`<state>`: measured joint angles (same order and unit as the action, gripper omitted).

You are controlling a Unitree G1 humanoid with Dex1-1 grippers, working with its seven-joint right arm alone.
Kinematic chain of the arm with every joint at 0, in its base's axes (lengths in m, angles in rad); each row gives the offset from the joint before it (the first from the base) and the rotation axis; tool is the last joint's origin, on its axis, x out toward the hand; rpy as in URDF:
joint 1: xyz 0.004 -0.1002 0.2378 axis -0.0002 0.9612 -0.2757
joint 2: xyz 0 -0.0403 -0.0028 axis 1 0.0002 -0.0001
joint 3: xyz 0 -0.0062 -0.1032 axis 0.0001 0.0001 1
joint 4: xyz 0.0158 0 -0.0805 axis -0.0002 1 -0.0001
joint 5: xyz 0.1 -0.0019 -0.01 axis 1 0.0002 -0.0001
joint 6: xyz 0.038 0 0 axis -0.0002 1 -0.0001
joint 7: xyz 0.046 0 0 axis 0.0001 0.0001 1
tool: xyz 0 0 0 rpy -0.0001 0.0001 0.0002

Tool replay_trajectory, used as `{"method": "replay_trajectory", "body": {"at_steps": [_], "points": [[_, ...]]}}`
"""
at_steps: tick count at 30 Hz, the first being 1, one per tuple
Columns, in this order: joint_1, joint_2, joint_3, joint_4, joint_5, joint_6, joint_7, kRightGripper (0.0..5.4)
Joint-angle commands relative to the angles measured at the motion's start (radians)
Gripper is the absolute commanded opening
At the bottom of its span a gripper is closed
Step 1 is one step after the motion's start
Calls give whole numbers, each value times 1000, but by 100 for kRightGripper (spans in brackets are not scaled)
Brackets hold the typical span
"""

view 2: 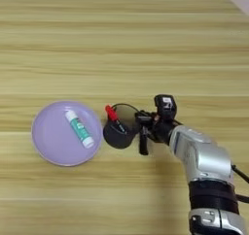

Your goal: Move the objects on the table

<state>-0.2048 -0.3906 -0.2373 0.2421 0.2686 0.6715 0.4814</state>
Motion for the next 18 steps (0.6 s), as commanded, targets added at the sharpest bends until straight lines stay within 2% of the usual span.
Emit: {"method": "replay_trajectory", "body": {"at_steps": [1,18], "points": [[-43,-35,-7,-37,-2,-20,-15,124],[-39,-21,-18,-60,20,-23,-12,285]]}}
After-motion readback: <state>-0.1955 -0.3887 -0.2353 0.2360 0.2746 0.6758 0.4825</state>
